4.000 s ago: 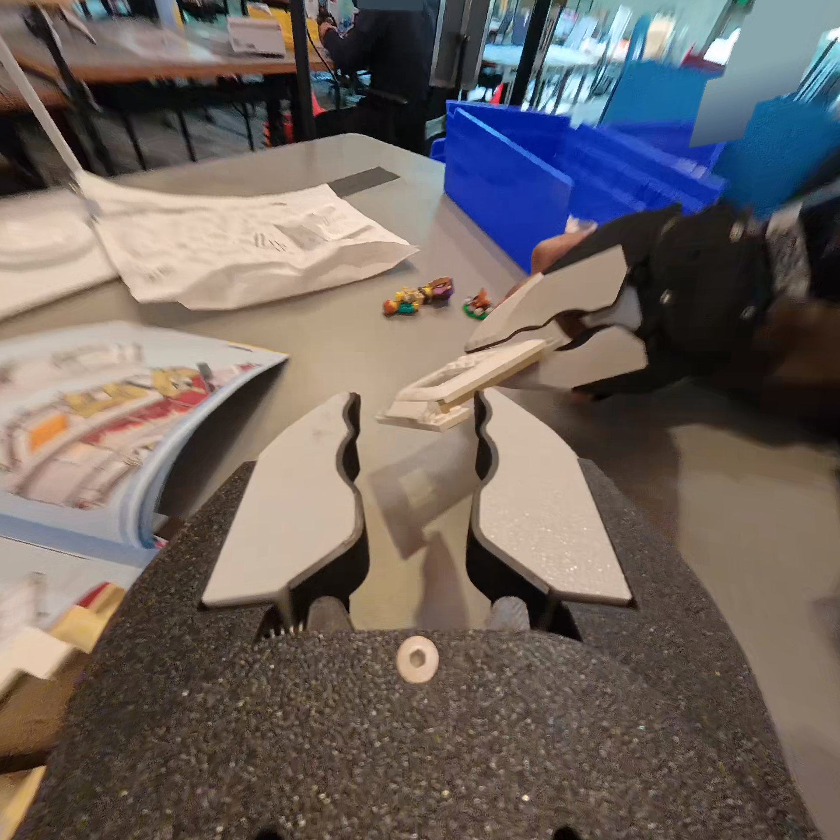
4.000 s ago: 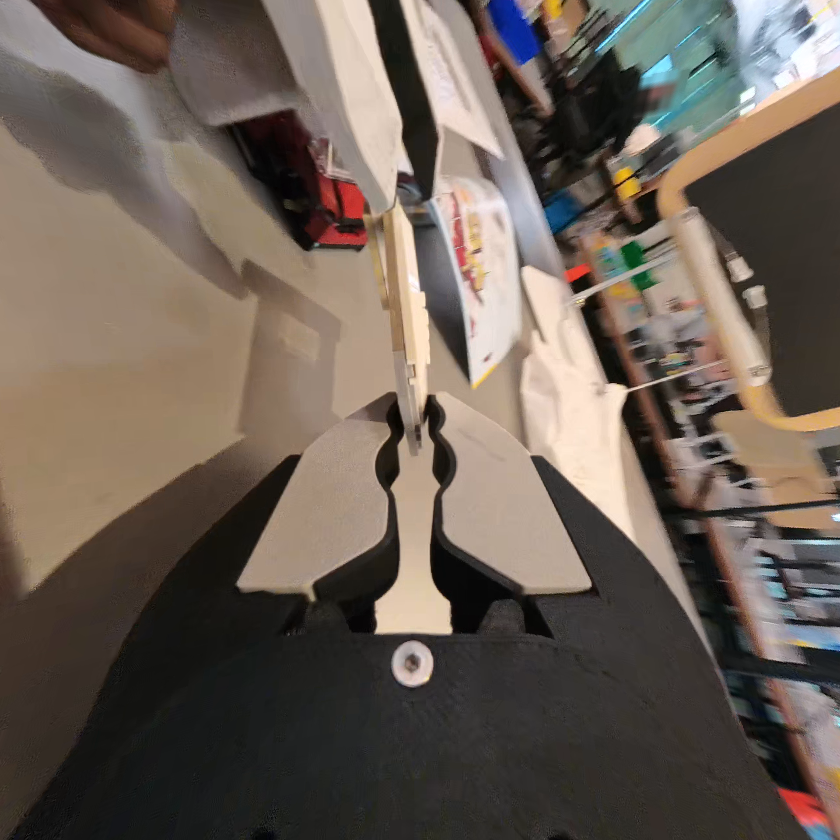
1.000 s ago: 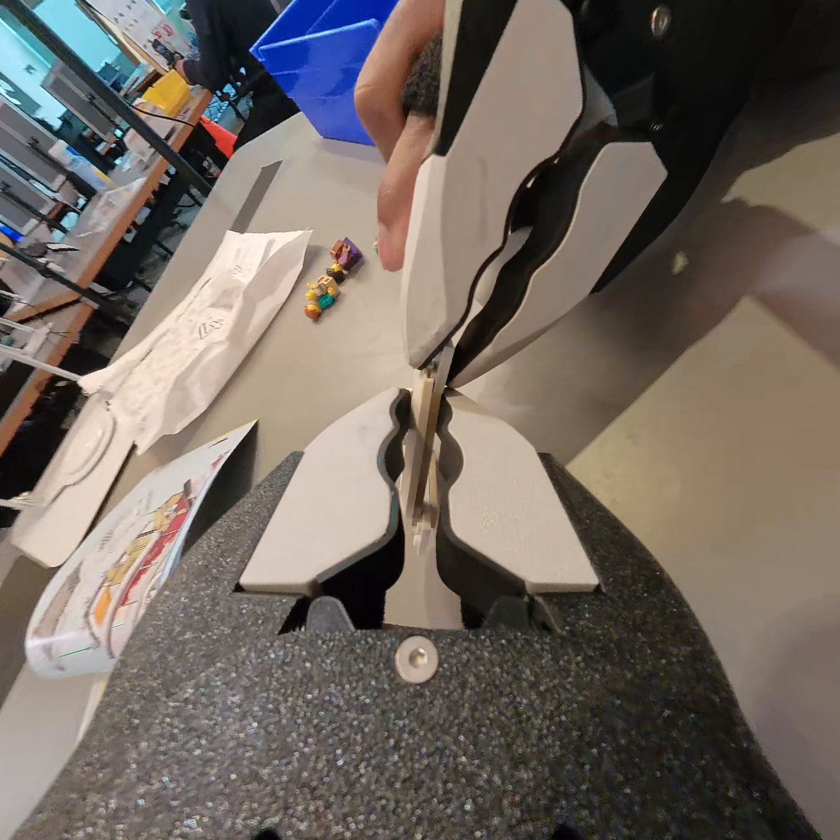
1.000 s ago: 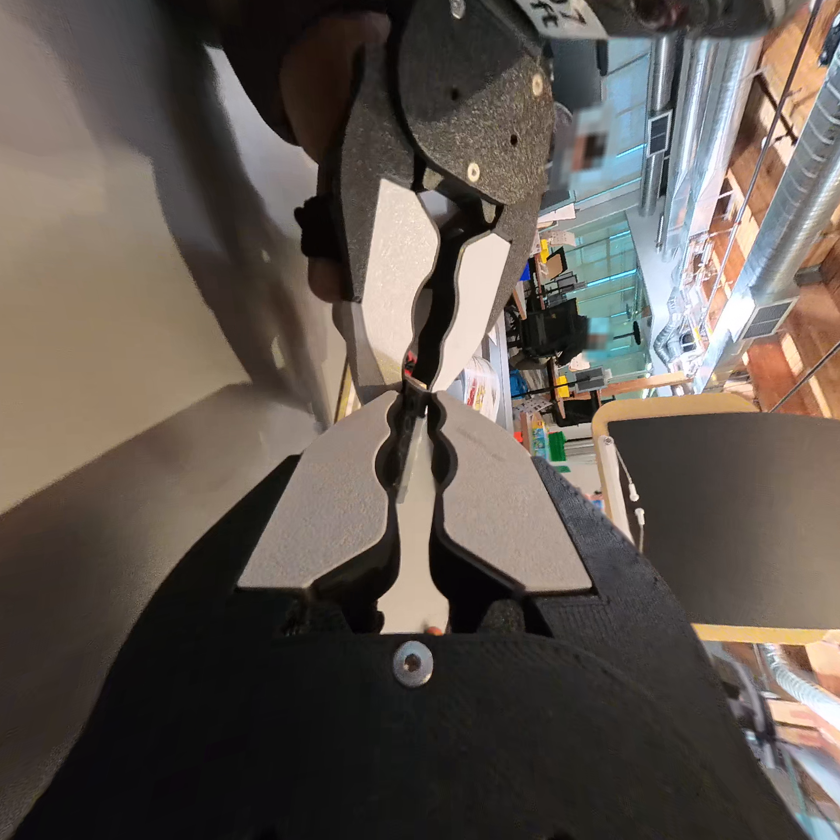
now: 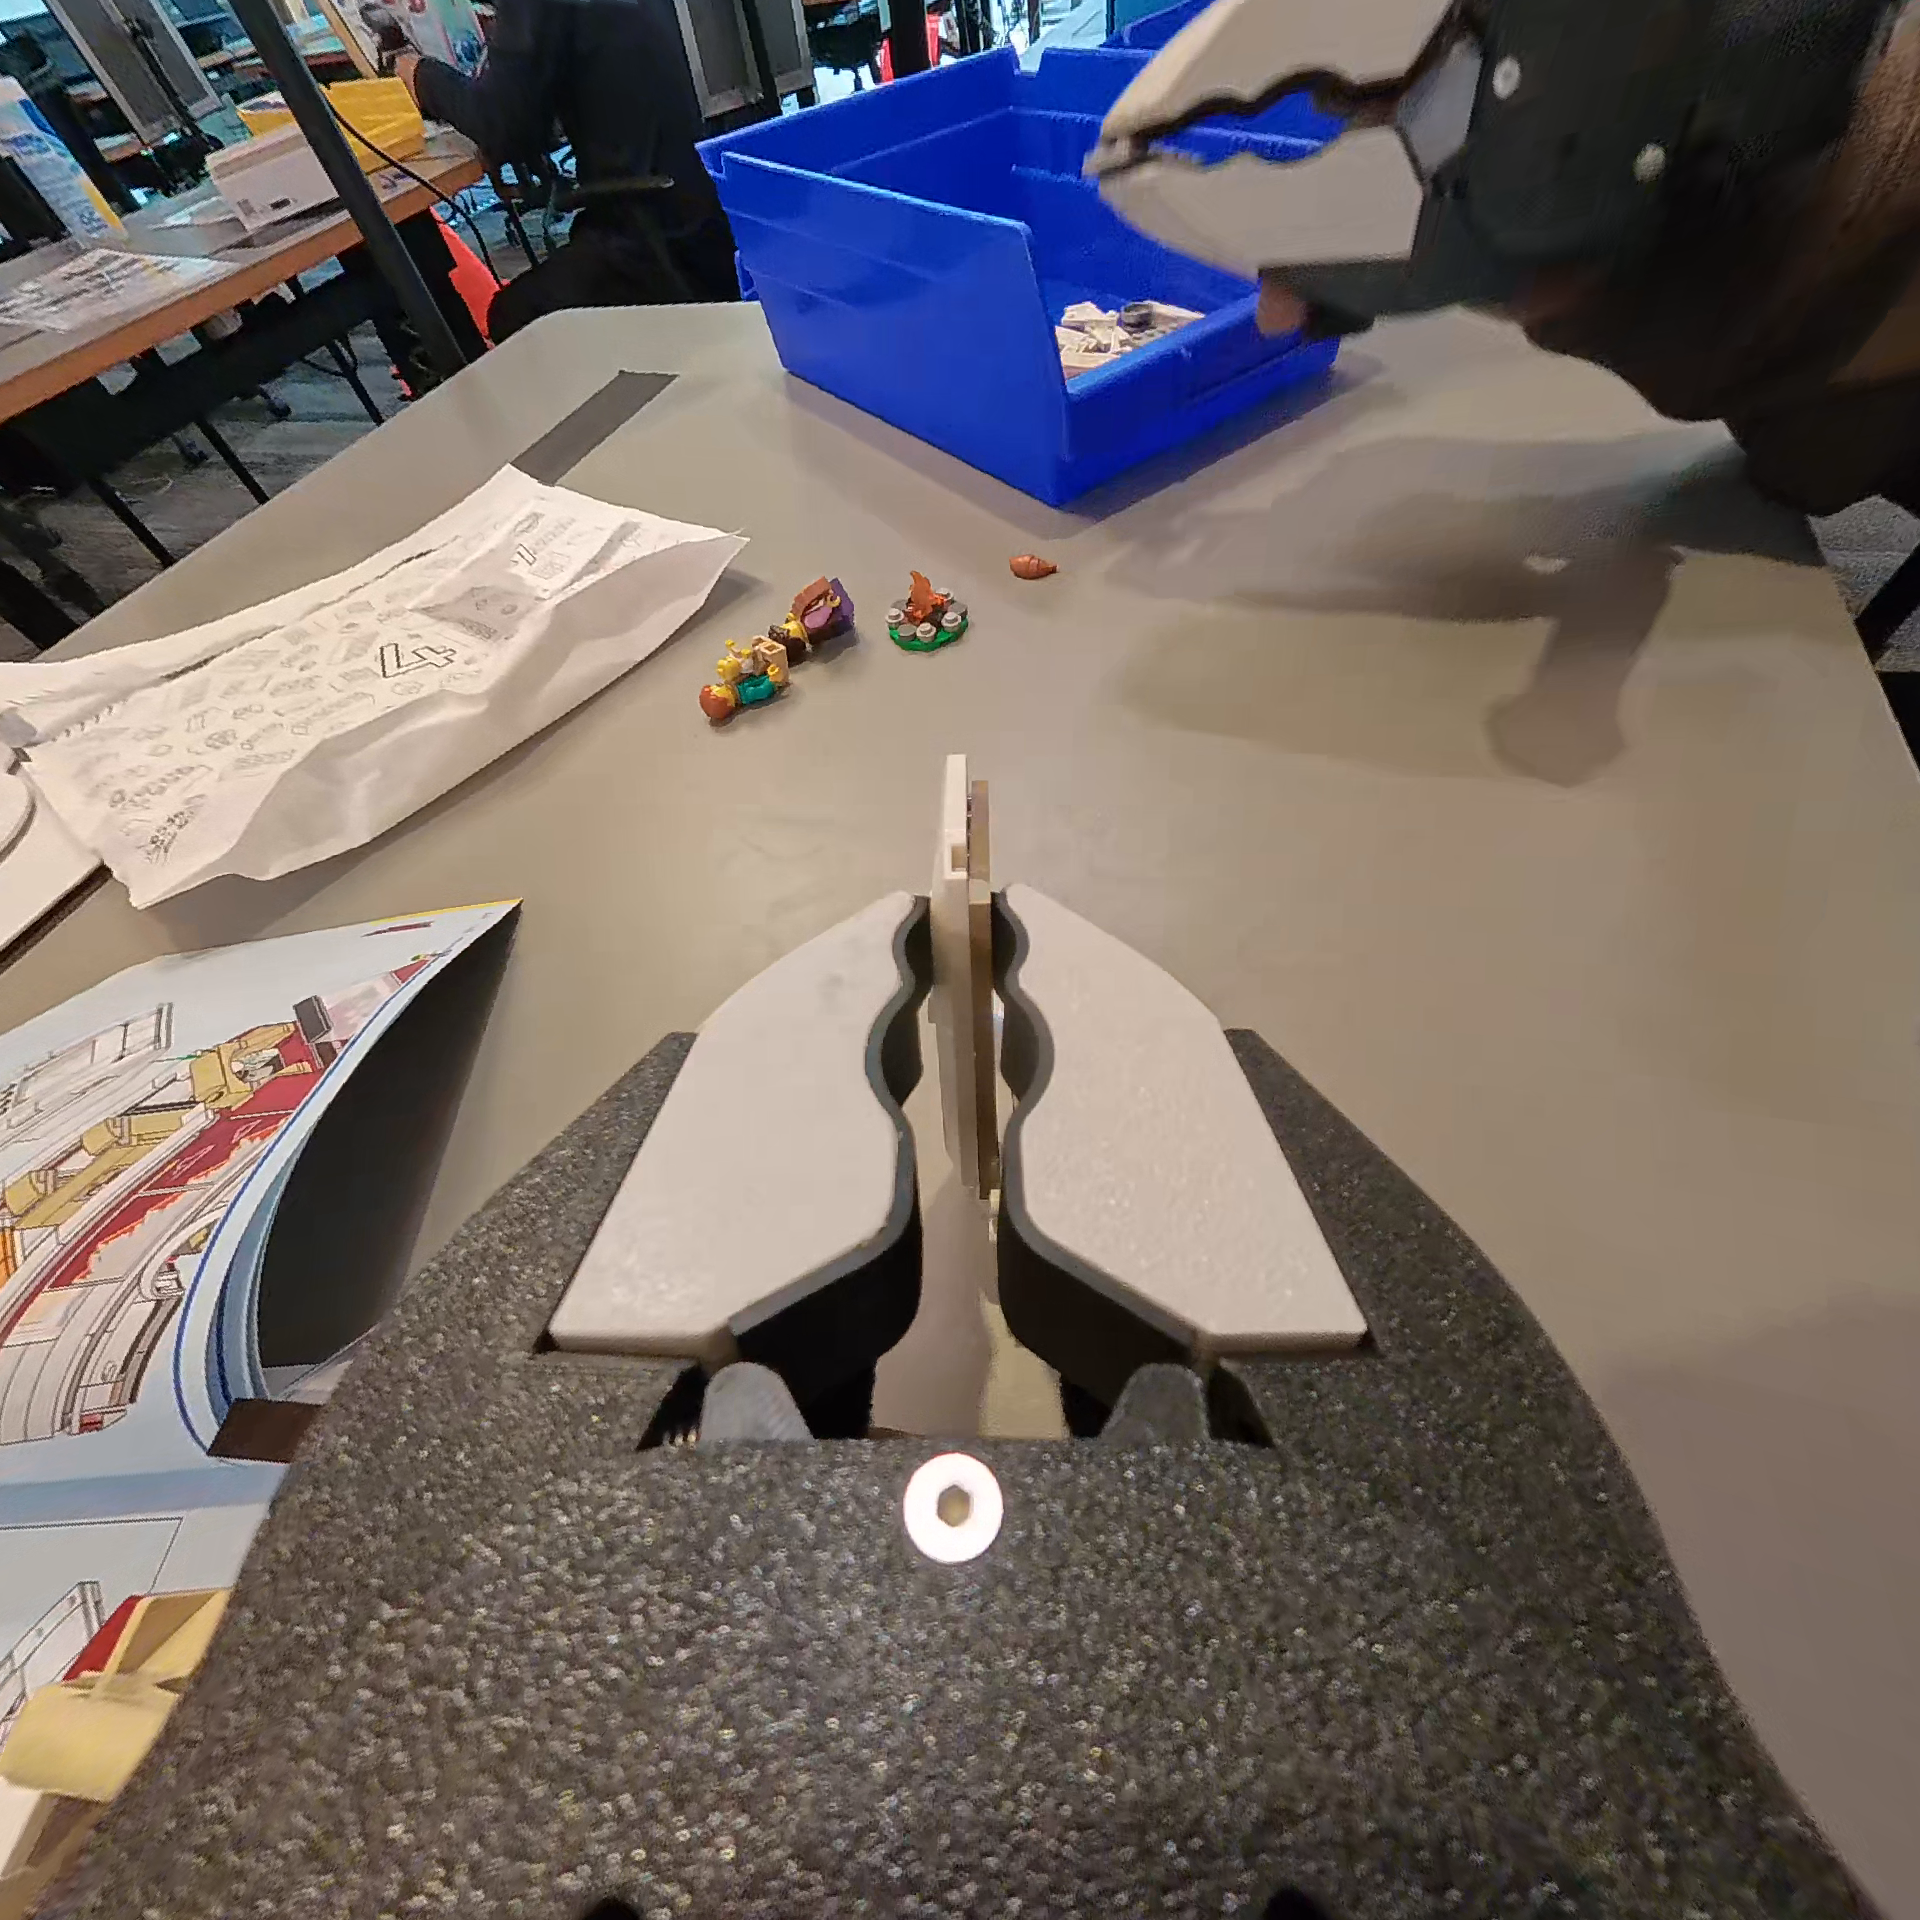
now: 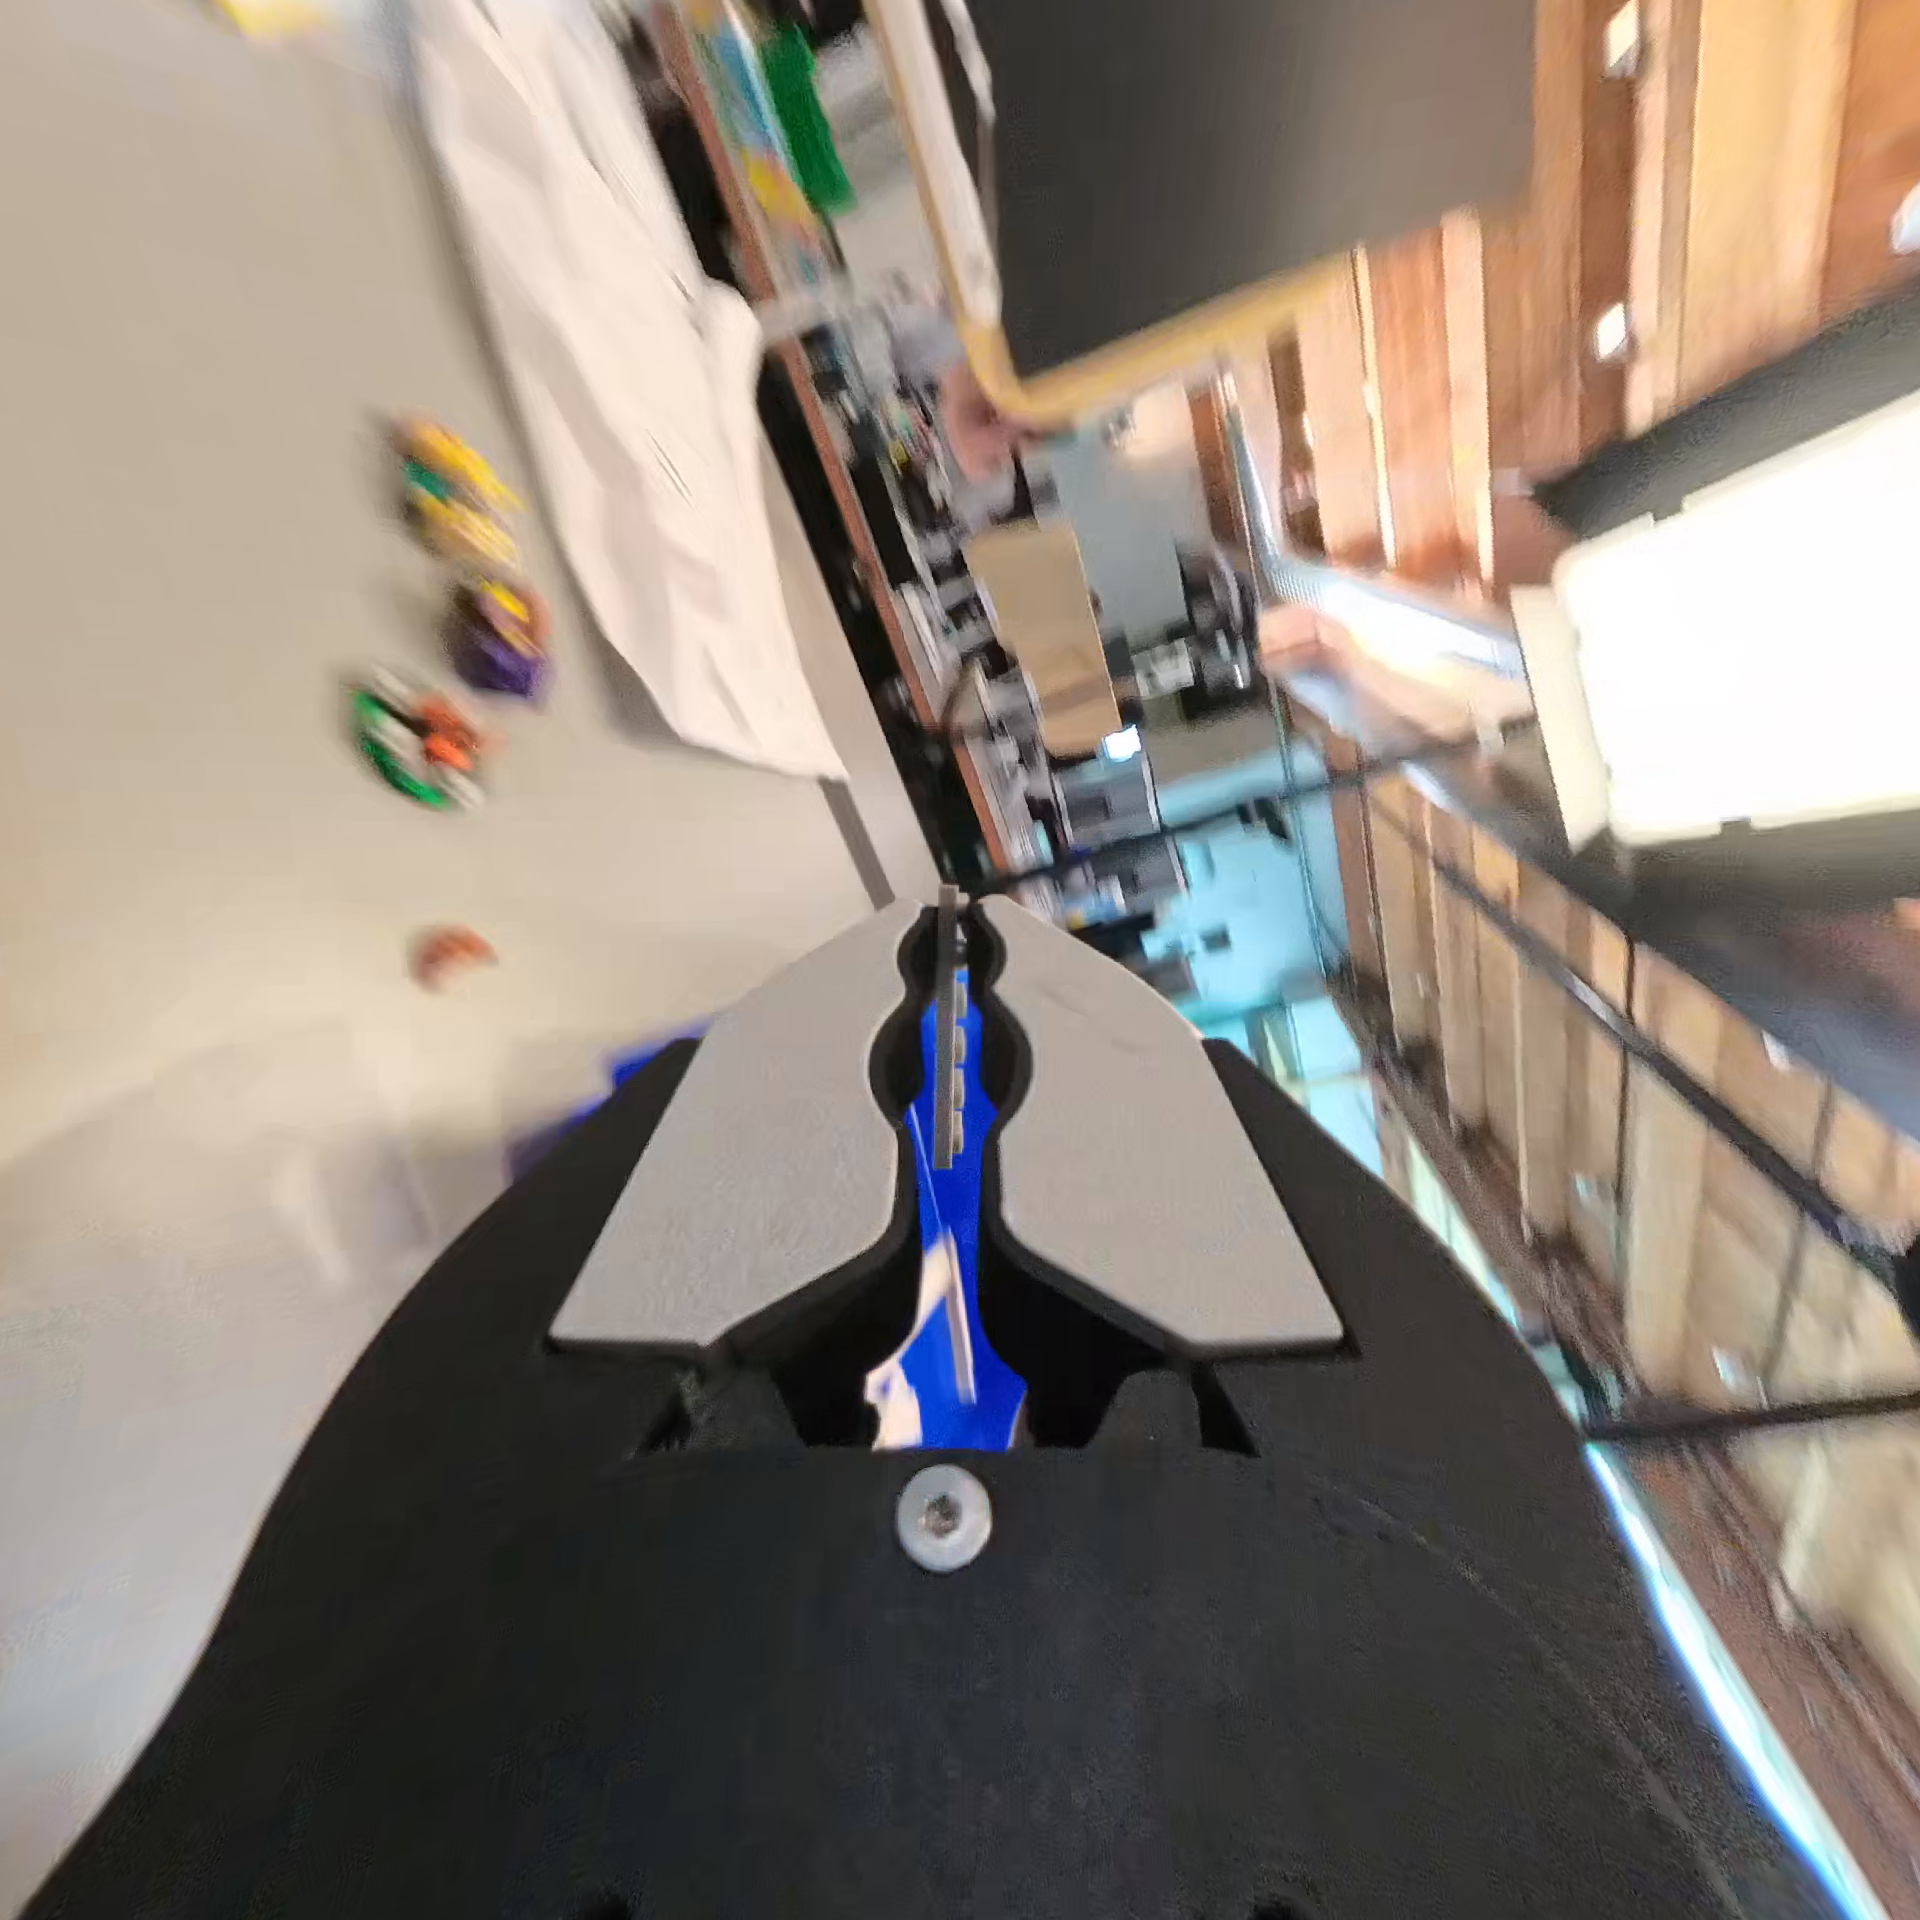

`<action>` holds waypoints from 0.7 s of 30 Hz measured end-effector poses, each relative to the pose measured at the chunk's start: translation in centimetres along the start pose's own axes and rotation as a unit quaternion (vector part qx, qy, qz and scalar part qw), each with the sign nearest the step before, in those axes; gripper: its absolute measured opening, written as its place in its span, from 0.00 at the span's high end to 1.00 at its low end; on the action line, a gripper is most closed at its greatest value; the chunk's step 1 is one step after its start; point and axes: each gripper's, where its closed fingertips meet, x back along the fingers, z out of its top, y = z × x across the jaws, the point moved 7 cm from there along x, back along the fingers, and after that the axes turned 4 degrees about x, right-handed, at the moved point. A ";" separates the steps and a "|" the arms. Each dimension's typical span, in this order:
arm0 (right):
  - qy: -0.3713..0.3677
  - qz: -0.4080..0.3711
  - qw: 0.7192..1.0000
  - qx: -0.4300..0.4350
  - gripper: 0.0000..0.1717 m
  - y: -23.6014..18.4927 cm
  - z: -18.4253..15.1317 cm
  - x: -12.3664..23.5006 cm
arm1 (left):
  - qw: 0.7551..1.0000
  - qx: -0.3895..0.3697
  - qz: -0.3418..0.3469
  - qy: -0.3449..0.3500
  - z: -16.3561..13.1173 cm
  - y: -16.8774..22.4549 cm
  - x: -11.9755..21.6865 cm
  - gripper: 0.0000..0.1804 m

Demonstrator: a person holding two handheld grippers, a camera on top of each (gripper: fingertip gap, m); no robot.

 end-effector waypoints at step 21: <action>0.214 0.257 0.940 -0.069 0.85 -5.0 11.3 -0.3 | 0.998 -0.061 -0.015 0.026 0.1 1.0 -0.2 0.94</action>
